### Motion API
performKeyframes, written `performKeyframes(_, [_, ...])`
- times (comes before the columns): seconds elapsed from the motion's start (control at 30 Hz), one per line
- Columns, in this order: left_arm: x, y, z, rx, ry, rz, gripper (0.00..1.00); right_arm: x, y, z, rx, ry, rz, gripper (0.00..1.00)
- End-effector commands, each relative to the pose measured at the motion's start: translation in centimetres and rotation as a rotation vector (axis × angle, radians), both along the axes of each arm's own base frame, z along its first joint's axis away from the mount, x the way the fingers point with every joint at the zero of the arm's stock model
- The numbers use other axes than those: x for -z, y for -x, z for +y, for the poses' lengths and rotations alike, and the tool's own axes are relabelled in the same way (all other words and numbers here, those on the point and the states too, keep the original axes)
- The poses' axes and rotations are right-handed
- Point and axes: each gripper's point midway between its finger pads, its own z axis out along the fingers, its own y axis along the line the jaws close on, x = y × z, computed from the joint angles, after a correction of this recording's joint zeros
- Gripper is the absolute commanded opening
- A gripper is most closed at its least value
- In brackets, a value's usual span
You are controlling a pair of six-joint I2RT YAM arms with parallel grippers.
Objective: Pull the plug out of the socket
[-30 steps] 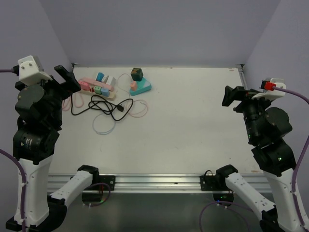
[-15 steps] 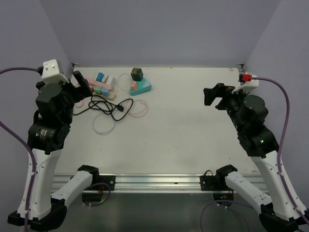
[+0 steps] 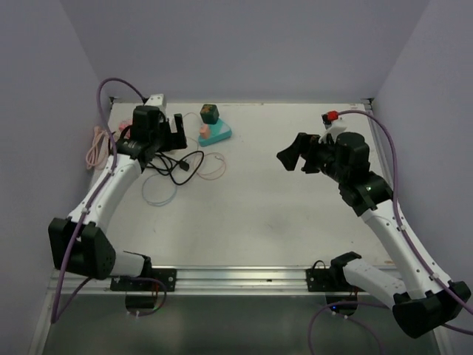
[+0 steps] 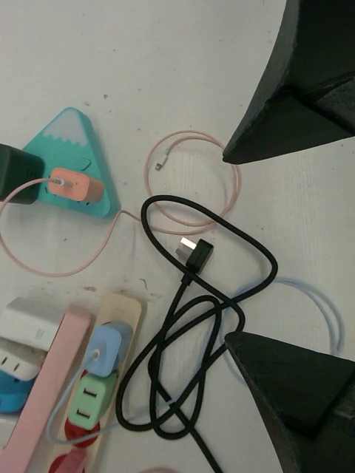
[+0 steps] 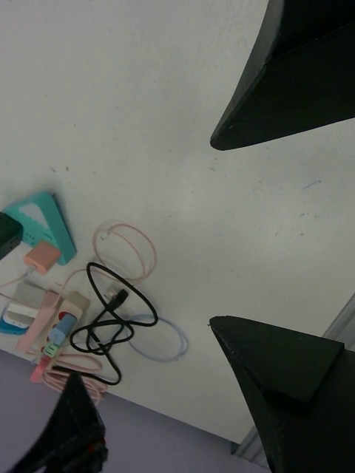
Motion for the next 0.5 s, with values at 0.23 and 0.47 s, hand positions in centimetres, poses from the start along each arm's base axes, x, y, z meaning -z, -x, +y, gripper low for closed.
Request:
performKeyframes(0.23, [4.0,-12.6,-5.7,0.022,0.032,-0.038,0.99,2.7,2.8,1.6,-0.128,-0.056,0.060,0.99])
performKeyframes(0.47, [7.5,-16.4,-7.5,0.029,-0.093,-0.031,0.92,3.2,3.6,0.6,-0.089,-0.038,0.056,0.99])
